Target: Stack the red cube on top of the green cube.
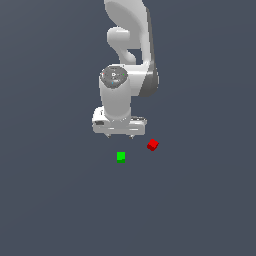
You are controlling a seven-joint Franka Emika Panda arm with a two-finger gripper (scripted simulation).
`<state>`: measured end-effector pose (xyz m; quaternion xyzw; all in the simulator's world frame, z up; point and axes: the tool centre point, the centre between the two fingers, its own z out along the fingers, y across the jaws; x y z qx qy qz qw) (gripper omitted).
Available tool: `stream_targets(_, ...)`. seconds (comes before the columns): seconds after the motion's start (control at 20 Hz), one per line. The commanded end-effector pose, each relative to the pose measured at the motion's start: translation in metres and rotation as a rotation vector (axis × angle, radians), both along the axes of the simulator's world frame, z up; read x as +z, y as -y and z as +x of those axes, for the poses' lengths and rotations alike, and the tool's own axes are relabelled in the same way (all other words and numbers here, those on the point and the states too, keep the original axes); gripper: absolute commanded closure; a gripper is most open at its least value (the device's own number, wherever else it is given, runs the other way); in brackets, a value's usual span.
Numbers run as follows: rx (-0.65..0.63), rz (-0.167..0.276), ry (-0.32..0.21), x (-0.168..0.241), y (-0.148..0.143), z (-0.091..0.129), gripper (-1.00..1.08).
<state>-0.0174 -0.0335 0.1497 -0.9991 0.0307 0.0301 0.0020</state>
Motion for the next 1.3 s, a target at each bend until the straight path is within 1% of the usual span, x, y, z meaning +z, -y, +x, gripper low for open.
stream_targets(0.0,0.0,0.0,0.0,0.0,0.0,0.0,-0.92)
stream_targets(0.3,-0.019,-0.001,0.002,-0.002,-0.004,-0.003,-0.92)
stream_targets(0.6,-0.073,-0.003,0.006,-0.008,-0.016,-0.01,-0.92)
stream_targets(0.85,-0.145,-0.005,0.012,-0.017,-0.033,-0.018,-0.92)
stream_targets(1.25,-0.292,-0.011,0.025,-0.034,-0.069,-0.031,-0.92)
